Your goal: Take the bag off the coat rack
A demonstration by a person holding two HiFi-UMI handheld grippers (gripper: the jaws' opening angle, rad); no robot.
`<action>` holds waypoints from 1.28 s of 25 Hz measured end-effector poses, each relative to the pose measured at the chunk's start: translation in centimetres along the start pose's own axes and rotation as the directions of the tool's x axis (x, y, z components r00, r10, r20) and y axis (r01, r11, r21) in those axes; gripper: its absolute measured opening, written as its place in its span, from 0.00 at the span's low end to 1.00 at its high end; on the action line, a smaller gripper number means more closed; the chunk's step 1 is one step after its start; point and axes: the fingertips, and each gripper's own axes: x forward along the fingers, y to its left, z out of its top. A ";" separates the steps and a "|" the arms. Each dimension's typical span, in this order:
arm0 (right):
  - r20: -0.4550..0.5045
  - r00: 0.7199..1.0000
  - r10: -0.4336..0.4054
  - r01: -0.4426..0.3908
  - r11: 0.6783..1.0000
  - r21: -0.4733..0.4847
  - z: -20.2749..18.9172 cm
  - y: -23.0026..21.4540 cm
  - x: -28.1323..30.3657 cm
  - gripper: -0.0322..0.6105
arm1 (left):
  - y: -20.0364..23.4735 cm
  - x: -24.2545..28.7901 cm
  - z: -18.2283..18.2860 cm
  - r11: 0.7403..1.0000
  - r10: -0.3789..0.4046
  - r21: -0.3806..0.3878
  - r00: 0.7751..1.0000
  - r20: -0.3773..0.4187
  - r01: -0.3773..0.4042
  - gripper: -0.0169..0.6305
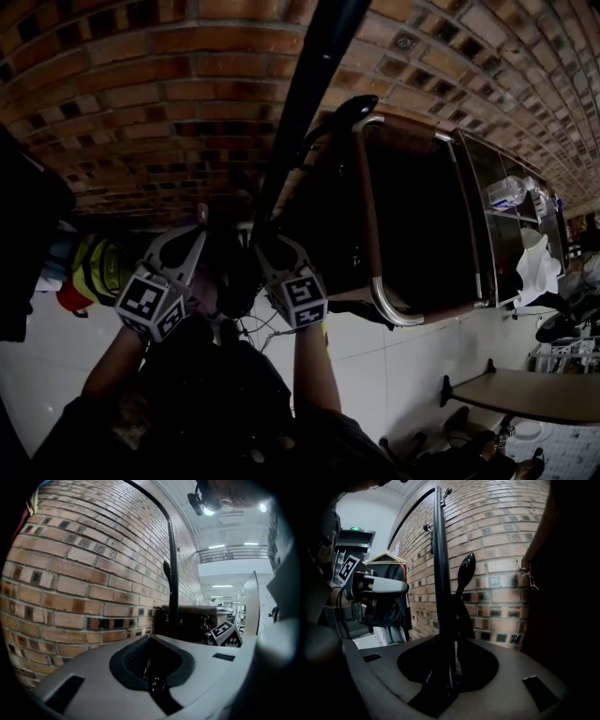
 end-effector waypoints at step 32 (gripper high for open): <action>0.259 0.954 0.150 -0.234 0.913 0.334 7.7 2.1 -4.5 0.08 | -0.2 0.3 0.3 0.999 0.013 -0.047 1.000 0.014 -0.012 0.05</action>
